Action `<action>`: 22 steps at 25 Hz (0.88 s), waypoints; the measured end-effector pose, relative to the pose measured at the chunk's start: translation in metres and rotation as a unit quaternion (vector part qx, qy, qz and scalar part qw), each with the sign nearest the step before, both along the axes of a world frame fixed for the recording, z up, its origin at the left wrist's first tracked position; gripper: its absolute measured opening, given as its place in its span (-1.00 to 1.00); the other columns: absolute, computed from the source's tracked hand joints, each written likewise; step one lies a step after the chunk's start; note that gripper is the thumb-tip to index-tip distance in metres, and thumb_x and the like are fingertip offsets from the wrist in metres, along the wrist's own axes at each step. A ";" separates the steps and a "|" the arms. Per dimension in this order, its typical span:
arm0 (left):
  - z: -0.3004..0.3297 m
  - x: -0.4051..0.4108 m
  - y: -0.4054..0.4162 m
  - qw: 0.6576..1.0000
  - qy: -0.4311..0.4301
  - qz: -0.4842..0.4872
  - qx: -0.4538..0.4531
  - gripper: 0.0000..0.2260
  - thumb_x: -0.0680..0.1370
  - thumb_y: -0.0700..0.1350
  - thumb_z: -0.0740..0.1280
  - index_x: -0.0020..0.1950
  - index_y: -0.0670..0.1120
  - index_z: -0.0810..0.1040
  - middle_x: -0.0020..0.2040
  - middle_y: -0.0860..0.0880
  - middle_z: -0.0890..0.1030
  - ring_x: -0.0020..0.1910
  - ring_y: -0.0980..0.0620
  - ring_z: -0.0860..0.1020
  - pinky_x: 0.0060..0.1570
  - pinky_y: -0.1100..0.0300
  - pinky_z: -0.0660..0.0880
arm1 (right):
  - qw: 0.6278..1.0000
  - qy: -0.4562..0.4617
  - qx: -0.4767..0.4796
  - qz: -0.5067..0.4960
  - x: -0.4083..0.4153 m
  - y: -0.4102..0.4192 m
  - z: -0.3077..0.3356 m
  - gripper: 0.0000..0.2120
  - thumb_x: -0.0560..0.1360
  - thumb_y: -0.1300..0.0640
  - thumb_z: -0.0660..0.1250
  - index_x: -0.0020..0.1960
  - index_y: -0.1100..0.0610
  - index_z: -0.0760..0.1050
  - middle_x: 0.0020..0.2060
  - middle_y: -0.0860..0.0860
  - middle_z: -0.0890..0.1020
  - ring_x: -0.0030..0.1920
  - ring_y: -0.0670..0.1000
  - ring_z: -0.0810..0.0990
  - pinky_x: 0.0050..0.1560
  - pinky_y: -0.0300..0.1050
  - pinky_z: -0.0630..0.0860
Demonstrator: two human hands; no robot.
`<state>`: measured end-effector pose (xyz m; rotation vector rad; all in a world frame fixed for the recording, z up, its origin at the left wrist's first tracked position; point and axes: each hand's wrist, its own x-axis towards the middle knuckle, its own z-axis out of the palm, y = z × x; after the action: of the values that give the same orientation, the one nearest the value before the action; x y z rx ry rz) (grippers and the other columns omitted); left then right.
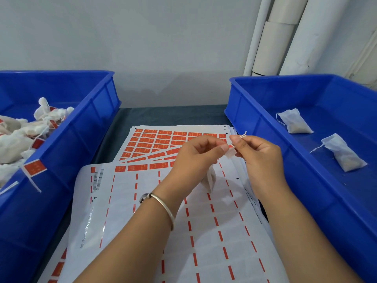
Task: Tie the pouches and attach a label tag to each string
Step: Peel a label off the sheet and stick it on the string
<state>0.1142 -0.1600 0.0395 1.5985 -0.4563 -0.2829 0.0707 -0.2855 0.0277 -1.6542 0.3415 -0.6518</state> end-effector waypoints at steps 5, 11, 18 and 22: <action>-0.004 -0.001 -0.001 0.999 -0.043 -0.005 -0.003 -0.84 0.43 -0.13 0.45 -0.24 0.15 0.64 -0.23 0.16 0.65 -0.21 0.05 0.56 -0.23 0.35 0.54 | 1.000 0.003 0.018 0.007 -0.002 0.000 0.002 -0.87 0.49 0.05 0.37 -0.22 -0.06 0.62 -0.26 -0.12 0.70 -0.16 -0.12 0.67 -0.13 -0.27 0.60; -0.003 0.000 -0.001 0.993 -0.095 0.007 0.063 -0.77 0.39 -0.10 0.48 -0.26 0.25 0.56 -0.35 0.30 0.56 -0.30 0.39 0.46 -0.39 0.54 0.38 | 1.000 0.021 0.017 0.004 -0.003 0.001 0.002 -0.87 0.49 0.00 0.35 -0.22 -0.07 0.62 -0.26 -0.15 0.69 -0.15 -0.12 0.67 -0.13 -0.23 0.58; -0.004 -0.001 0.002 0.995 -0.101 0.009 0.015 -0.86 0.50 -0.02 0.35 -0.20 0.23 0.59 -0.27 0.30 0.61 -0.21 0.32 0.56 -0.31 0.54 0.42 | 1.000 0.018 0.013 0.017 -0.003 0.003 0.003 -0.92 0.47 0.00 0.37 -0.15 -0.09 0.63 -0.22 -0.13 0.70 -0.13 -0.11 0.67 -0.05 -0.17 0.61; -0.008 0.003 0.000 0.989 -0.134 0.031 0.045 -0.81 0.45 -0.03 0.40 0.01 0.21 0.58 -0.30 0.36 0.59 -0.19 0.35 0.56 -0.26 0.54 0.44 | 0.999 -0.006 0.006 0.044 -0.004 0.004 0.004 -0.95 0.42 -0.05 0.38 -0.18 -0.16 0.62 -0.19 -0.17 0.70 -0.10 -0.12 0.67 -0.09 -0.24 0.61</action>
<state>0.1170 -0.1597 0.0320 1.7441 -0.6048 -0.0397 0.0669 -0.2811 0.0313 -1.6429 0.2630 -0.5927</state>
